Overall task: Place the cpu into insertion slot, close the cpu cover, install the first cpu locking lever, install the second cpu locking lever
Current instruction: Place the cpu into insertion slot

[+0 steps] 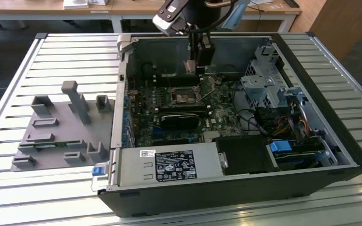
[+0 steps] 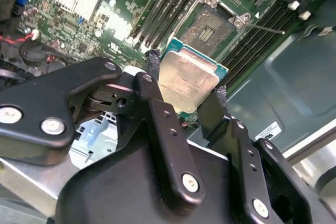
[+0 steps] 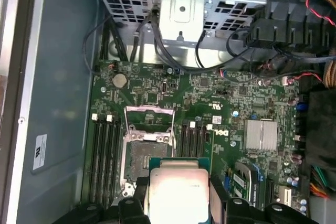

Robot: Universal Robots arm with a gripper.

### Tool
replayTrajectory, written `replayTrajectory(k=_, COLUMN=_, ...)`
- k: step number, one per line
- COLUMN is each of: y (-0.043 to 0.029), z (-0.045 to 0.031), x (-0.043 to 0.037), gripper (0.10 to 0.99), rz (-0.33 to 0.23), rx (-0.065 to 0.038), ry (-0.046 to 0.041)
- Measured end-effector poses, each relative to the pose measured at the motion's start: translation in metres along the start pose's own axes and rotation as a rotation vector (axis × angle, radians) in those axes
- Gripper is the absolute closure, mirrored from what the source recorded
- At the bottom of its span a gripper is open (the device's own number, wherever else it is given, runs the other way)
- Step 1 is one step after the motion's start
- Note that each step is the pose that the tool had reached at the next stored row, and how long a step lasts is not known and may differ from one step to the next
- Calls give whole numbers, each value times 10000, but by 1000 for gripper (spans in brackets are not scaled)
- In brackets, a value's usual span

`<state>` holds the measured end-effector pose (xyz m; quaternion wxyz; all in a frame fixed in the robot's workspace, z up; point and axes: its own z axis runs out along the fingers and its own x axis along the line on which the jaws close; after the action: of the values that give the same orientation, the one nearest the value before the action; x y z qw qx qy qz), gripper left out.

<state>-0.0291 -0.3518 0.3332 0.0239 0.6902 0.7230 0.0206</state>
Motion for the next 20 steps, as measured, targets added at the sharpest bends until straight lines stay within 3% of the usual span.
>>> replayTrajectory(k=10, y=-7, z=110, x=1, gripper=549, rz=160, rx=1, ry=-12)
replayTrajectory(k=20, y=-10, z=170, x=1, gripper=549, rz=160, rx=2, ry=-12)
